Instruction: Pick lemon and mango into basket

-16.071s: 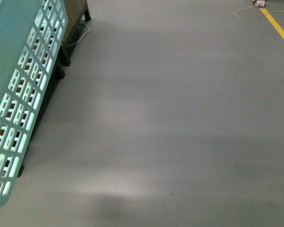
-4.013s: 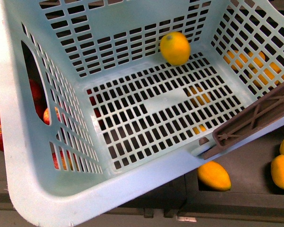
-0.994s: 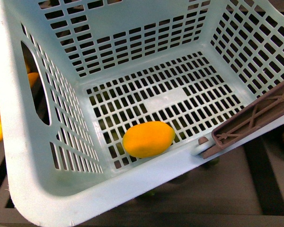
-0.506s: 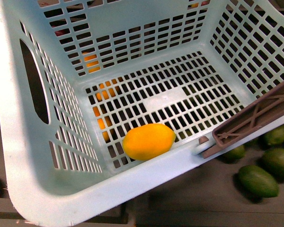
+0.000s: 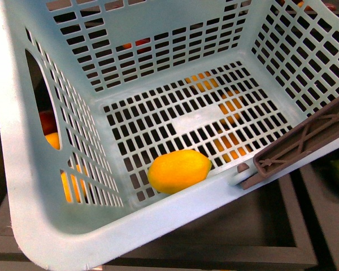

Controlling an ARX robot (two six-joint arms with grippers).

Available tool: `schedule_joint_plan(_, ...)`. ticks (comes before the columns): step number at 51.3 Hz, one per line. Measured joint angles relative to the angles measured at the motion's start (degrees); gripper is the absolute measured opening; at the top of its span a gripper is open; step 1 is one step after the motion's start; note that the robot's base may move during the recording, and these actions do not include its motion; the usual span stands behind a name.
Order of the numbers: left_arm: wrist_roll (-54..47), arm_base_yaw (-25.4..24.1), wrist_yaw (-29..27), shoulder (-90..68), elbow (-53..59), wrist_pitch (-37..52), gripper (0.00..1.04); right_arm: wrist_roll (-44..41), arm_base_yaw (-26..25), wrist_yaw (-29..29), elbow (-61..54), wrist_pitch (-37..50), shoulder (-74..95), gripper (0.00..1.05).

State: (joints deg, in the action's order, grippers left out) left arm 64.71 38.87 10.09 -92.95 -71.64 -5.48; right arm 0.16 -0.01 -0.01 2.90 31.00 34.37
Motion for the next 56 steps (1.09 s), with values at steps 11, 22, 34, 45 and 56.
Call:
schedule_joint_plan(11, -0.1, 0.0, 0.0, 0.0, 0.0, 0.0, 0.04, 0.0, 0.0, 0.0, 0.0, 0.0, 0.0, 0.96)
schedule_joint_plan(22, 0.0, 0.0, 0.0, 0.0, 0.0, 0.0, 0.04, 0.0, 0.0, 0.0, 0.0, 0.0, 0.0, 0.96)
schedule_joint_plan(34, 0.0, -0.6, -0.3, 0.0, 0.0, 0.0, 0.04, 0.0, 0.0, -0.5, 0.0, 0.0, 0.1, 0.96)
schedule_joint_plan(45, -1.0, -0.9, -0.8, 0.0, 0.0, 0.0, 0.04, 6.8, 0.3, 5.4, 5.5, -15.0, 2.2, 0.96)
schedule_joint_plan(56, -0.3, -0.1, 0.1, 0.0, 0.0, 0.0, 0.04, 18.0, -10.5, 1.9, 18.3, -38.5, 13.2, 0.96)
